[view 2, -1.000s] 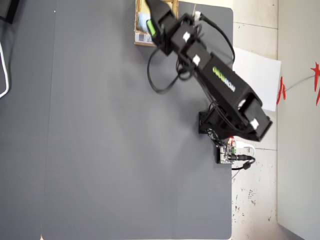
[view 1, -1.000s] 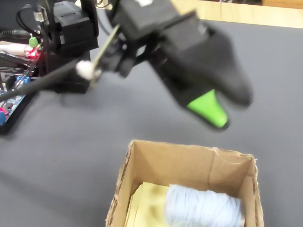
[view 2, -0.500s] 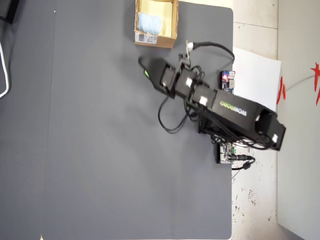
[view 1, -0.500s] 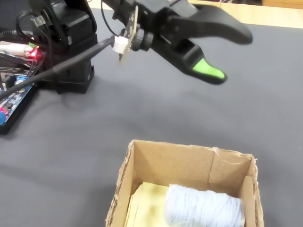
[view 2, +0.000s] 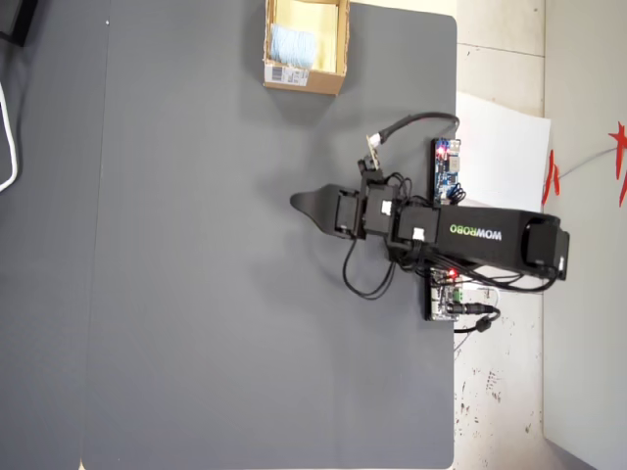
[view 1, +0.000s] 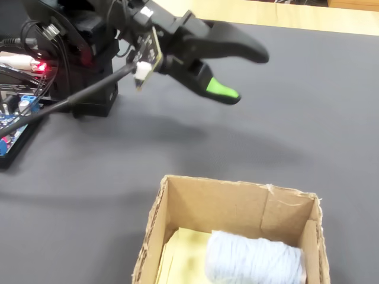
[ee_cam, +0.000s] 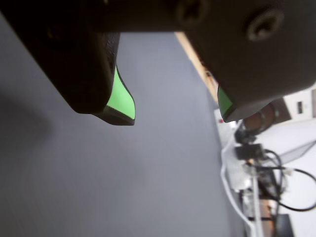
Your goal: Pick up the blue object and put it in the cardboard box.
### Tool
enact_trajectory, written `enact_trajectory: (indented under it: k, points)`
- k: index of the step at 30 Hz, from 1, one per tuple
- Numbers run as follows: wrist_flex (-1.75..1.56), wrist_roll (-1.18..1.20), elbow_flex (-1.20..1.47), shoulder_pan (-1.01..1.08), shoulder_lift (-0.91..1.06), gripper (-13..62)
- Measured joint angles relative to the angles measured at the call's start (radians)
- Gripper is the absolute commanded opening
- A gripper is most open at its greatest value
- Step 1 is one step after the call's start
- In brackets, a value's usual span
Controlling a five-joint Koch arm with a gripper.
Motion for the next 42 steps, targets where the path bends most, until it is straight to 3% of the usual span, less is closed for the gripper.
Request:
enact_trajectory:
  k: [10,42]
  points:
    - [-0.002,-0.002,0.14,-0.061,0.0,33.3]
    - [0.101,-0.025,0.141,-0.066,0.0,34.5]
